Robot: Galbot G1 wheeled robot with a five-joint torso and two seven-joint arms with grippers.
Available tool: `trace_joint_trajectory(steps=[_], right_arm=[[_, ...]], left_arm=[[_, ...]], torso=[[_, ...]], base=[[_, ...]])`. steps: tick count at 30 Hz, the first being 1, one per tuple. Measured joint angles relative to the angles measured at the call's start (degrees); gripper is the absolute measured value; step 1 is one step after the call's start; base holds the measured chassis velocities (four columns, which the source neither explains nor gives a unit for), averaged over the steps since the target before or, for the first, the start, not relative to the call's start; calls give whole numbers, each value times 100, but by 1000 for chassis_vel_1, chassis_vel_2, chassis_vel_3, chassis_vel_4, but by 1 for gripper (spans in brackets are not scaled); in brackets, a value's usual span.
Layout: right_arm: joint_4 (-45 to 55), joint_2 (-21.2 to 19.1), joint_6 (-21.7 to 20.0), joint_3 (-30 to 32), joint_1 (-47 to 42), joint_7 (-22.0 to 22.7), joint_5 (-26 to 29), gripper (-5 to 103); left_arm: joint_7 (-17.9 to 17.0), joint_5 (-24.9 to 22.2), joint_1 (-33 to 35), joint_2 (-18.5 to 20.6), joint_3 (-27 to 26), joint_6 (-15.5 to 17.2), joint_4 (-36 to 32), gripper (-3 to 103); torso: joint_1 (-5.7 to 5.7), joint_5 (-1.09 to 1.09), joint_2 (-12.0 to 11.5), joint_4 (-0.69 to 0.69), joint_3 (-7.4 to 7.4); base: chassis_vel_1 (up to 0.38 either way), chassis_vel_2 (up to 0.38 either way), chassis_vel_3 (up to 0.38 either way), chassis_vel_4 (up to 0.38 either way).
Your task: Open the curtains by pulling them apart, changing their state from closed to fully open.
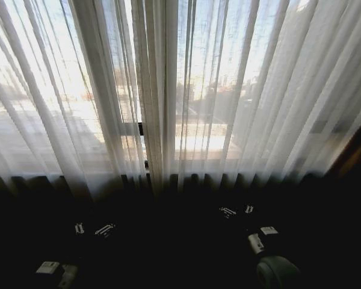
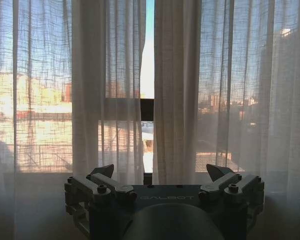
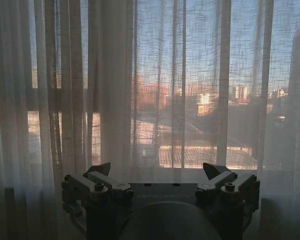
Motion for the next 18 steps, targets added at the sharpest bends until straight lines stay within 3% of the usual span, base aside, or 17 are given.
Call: trace_joint_trajectory(steps=[8, 18], right_arm=[[-4, -9, 29, 14, -34, 15, 10, 100], [1, 0, 49, 23, -78, 31, 16, 100]], left_arm=[[3, 67, 20, 1, 21, -18, -11, 100], [10, 108, 4, -9, 93, -23, -16, 100]], torso=[[0, 0, 0, 0, 0], [2, 0, 0, -1, 0]], base=[[-53, 151, 51, -129], [-146, 327, 134, -329]])
